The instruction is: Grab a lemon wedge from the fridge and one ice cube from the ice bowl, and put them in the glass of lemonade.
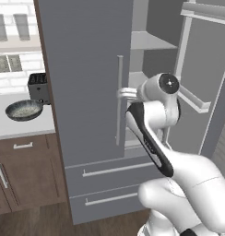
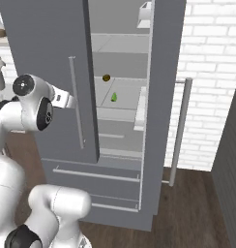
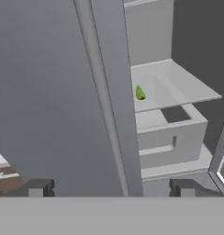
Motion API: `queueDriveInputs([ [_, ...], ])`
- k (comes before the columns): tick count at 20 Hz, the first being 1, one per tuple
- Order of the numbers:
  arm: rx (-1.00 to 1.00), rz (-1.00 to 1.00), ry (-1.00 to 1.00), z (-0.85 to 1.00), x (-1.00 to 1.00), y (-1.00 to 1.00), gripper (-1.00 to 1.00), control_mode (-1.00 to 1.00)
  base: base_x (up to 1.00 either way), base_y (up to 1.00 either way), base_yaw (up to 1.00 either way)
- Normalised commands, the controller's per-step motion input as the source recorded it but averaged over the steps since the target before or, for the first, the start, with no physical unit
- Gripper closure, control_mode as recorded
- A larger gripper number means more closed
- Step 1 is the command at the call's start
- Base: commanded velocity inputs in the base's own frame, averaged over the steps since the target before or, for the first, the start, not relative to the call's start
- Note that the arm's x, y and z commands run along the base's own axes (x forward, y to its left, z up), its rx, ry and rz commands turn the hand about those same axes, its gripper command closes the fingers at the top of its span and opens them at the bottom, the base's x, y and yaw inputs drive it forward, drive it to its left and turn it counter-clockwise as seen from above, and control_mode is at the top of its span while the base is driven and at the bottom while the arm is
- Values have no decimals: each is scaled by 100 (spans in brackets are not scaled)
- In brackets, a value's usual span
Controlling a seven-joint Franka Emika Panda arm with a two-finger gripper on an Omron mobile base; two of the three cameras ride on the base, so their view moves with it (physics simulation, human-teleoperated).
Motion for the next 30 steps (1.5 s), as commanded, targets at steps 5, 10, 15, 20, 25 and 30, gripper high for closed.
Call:
queueDriveInputs([
  [5, -3, 5, 4, -14, 72, 2, -100, -100, 0, 0, 0],
  [10, -14, 2, 13, -2, 68, 0, -100, -100, 0, 0, 0],
  [15, -11, 0, 14, -26, 38, 0, -100, -100, 0, 0, 0],
  [20, 0, 0, 0, -51, 64, 0, -100, -100, 0, 0, 0],
  [25, 1, 0, -8, -34, 67, 3, -100, -100, 0, 0, 0],
  [30, 0, 0, -13, -23, 52, 21, -100, -100, 0, 0, 0],
])
